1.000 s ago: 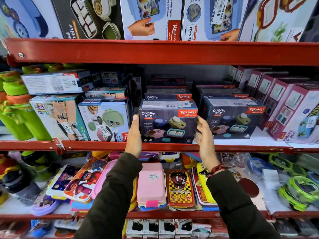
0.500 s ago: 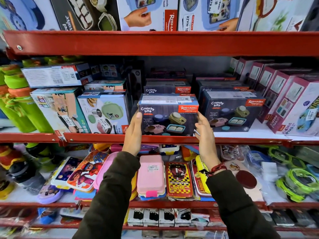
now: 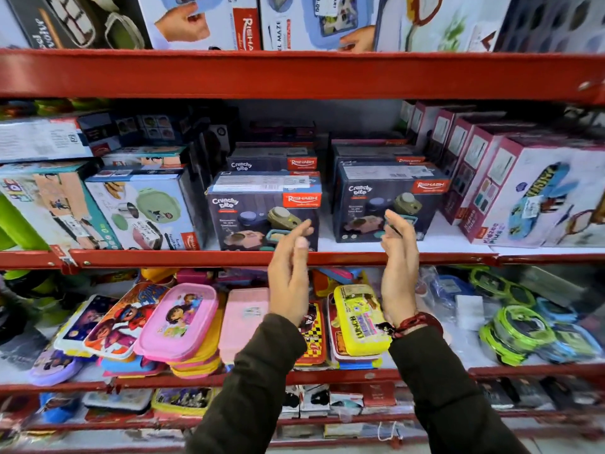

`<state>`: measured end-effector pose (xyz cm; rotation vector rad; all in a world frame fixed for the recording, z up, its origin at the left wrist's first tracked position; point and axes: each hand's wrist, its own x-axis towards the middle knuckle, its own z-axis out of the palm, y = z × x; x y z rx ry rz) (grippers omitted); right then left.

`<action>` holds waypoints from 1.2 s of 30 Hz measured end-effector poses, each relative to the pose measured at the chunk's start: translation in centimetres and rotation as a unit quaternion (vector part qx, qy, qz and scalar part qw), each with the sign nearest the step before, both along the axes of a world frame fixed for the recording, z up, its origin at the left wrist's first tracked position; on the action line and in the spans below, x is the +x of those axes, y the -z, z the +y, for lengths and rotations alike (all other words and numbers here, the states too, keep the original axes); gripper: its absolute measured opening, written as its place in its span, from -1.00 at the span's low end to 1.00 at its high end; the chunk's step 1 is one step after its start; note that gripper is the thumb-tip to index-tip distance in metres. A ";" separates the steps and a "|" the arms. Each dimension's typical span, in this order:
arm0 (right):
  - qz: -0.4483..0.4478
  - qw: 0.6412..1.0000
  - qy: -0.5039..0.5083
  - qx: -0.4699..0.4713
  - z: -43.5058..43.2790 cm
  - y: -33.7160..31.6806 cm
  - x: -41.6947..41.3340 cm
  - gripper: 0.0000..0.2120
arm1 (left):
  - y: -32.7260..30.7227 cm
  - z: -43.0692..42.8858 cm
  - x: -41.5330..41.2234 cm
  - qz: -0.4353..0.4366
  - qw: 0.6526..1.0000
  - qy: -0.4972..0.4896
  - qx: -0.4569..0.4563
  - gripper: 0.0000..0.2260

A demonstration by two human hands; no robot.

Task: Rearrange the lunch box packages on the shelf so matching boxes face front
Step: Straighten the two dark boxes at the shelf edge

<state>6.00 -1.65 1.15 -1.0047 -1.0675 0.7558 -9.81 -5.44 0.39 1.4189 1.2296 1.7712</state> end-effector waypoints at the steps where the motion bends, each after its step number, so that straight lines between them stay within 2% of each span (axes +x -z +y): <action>1: 0.007 1.000 0.010 0.003 0.2 -0.1 1.1 -0.54 | -0.2 0.3 1.3 0.004 0.999 0.029 -0.015 -0.48; 5: 0.035 0.999 0.037 -0.005 1.5 -0.3 5.2 -0.49 | -1.4 2.0 5.3 -0.027 0.987 0.116 -0.111 -0.22; 8: 0.050 0.998 0.025 -0.028 3.3 -0.7 7.8 -0.39 | -2.5 3.5 7.6 -0.068 0.982 0.116 -0.136 -0.10; 11: 0.048 0.996 0.009 -0.068 5.0 -1.5 9.7 -0.30 | -3.5 4.4 9.5 -0.082 0.986 0.080 -0.123 -0.05; 14: 0.045 0.993 -0.012 -0.107 6.0 -2.4 10.9 -0.16 | -4.1 5.1 10.9 -0.119 0.985 0.055 -0.111 -0.13; 15: 0.049 0.992 -0.021 -0.117 6.3 -2.5 11.2 -0.22 | -4.3 5.3 11.1 -0.129 0.983 0.044 -0.124 -0.14; 17: 0.059 0.988 -0.049 -0.133 6.7 -2.4 11.5 -0.60 | -3.2 7.0 10.9 -0.155 0.977 0.042 -0.143 -0.05; 18: 0.063 0.987 -0.065 -0.136 6.9 -2.4 11.5 -0.72 | -2.3 8.2 10.7 -0.168 0.974 0.047 -0.147 -0.01; 20: 0.064 0.984 -0.078 -0.147 6.9 -2.2 11.4 -0.75 | 0.0 10.7 10.1 -0.173 0.973 0.056 -0.145 0.00; 22: 0.061 0.983 -0.079 -0.153 6.6 -2.1 11.6 -0.82 | -1.2 9.6 10.1 -0.156 0.977 0.044 -0.141 -0.03; 25: 0.032 0.986 -0.079 -0.143 6.3 -1.6 12.0 -0.71 | -3.4 6.9 10.1 -0.130 0.984 0.021 -0.123 -0.21; 28: 0.012 0.987 -0.085 -0.136 5.9 -1.4 12.3 -0.76 | -3.2 5.8 9.6 -0.096 0.989 0.006 -0.116 -0.24; 31: -0.014 0.987 -0.082 -0.136 5.2 -1.5 12.3 -0.77 | -2.8 5.2 9.1 -0.088 0.990 0.004 -0.107 -0.47; 33: -0.021 0.987 -0.083 -0.137 4.6 -1.4 12.4 -0.63 | -2.7 4.8 8.9 -0.090 0.991 0.003 -0.102 -0.43; 36: -0.019 0.985 -0.079 -0.151 4.0 -1.7 12.7 -0.49 | -2.6 4.4 8.7 -0.090 0.991 0.006 -0.095 -0.20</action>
